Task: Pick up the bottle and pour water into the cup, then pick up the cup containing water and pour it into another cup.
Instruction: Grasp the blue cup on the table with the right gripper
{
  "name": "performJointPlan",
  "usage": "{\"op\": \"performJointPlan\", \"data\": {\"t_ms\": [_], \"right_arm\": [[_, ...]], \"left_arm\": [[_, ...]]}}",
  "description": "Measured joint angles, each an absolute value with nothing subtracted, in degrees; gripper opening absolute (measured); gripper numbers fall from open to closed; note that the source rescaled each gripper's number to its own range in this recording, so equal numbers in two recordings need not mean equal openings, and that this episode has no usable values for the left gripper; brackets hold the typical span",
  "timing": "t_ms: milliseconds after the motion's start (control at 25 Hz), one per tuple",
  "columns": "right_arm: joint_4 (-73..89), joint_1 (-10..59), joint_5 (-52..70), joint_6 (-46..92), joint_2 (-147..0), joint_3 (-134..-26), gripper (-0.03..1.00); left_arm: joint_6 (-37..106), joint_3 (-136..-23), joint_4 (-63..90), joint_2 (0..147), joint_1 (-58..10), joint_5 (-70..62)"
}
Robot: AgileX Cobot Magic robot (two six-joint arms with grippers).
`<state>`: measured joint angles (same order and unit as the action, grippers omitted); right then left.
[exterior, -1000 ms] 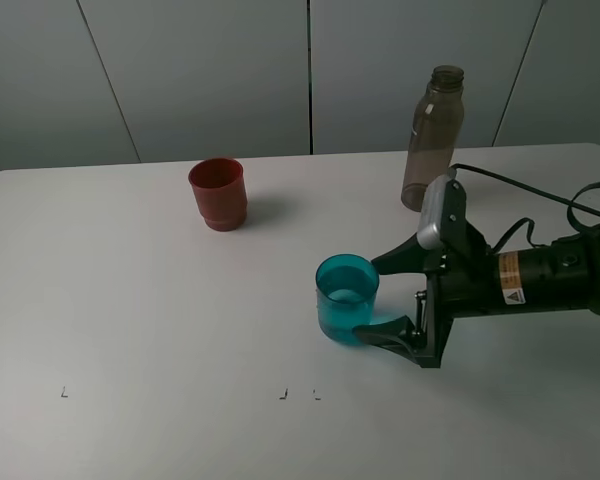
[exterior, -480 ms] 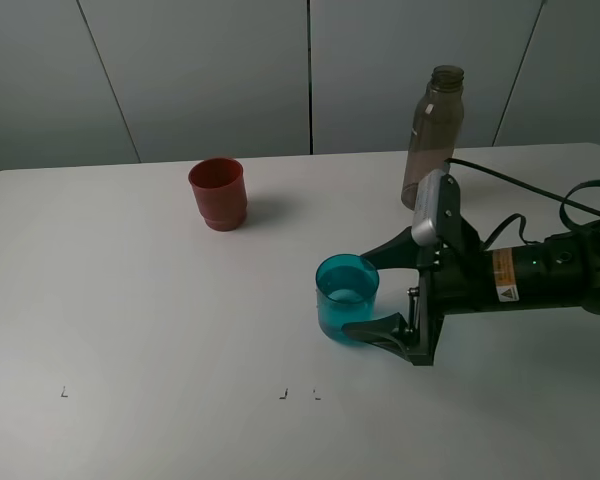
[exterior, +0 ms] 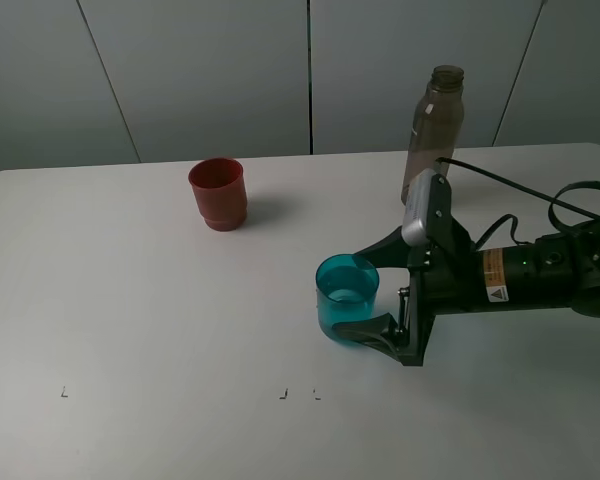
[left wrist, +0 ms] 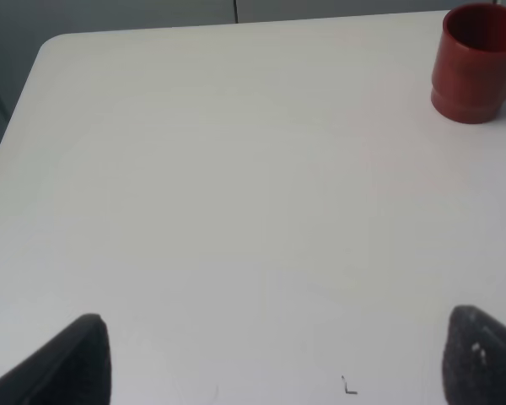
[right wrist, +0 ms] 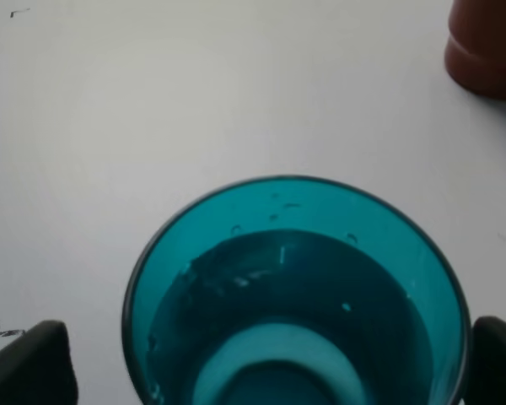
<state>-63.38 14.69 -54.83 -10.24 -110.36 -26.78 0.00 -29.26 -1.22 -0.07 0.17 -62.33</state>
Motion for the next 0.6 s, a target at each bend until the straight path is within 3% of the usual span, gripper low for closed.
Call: {"op": "performJointPlan", "data": {"t_ms": [600], "right_arm": [[-62.0, 18.0, -54.8, -10.9, -116.6, -31.5, 1.00]], "left_arm": [[0.0, -29.3, -1.2, -0.1, 0.2, -62.3]]}}
